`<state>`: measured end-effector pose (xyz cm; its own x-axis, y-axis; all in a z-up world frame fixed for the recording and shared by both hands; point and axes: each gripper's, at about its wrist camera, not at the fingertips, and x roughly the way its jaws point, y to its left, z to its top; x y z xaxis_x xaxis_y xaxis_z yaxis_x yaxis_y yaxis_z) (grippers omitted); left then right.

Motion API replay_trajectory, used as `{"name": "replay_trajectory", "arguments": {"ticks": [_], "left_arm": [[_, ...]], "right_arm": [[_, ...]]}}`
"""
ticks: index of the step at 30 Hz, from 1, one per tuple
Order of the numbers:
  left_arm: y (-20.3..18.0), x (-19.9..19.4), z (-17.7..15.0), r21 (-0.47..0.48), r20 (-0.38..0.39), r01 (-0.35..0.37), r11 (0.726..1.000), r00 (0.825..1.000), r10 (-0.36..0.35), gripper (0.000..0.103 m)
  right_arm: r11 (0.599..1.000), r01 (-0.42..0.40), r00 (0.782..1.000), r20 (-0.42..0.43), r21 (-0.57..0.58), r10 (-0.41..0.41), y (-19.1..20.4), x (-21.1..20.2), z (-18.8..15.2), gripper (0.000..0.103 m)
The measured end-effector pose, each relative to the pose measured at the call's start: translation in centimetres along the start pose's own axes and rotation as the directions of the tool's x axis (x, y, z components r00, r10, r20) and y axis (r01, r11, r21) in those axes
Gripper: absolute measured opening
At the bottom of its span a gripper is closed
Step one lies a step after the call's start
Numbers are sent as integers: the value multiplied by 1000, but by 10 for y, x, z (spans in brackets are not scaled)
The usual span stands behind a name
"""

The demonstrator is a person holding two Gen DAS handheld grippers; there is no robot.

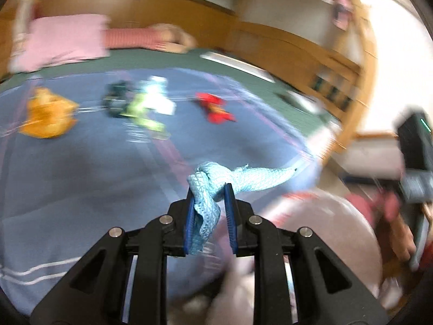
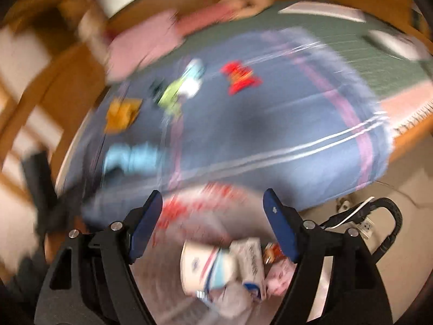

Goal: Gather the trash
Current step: 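Carry the cup and blue cloth to the trash bag and open both tools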

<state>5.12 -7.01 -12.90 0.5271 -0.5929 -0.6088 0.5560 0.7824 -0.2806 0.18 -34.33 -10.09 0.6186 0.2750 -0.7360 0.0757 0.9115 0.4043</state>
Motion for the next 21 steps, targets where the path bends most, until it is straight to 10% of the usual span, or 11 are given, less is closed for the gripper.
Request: {"name": "replay_trajectory", "arguments": {"ticks": [5, 7, 9, 16, 21], "left_arm": [[-60, 15, -19, 245, -160, 274, 930, 958, -240, 23], [-74, 18, -27, 297, -204, 308, 904, 945, -255, 47], [-77, 19, -28, 319, -198, 277, 906, 955, -222, 80], [-24, 3, -1, 93, 6, 26, 995, 1000, -27, 87], [15, -6, 8, -70, 45, -122, 990, 991, 125, 87]], "right_arm": [[992, 33, 998, 54, 120, -40, -14, -8, 9, 76], [992, 52, 997, 48, 111, -58, -10, -4, 10, 76], [993, 53, 998, 41, 102, -57, -6, -6, 8, 76], [993, 54, 998, 39, 103, -58, 6, 7, 13, 76], [990, 45, 999, 14, 133, -47, 10, 18, 15, 76]]}}
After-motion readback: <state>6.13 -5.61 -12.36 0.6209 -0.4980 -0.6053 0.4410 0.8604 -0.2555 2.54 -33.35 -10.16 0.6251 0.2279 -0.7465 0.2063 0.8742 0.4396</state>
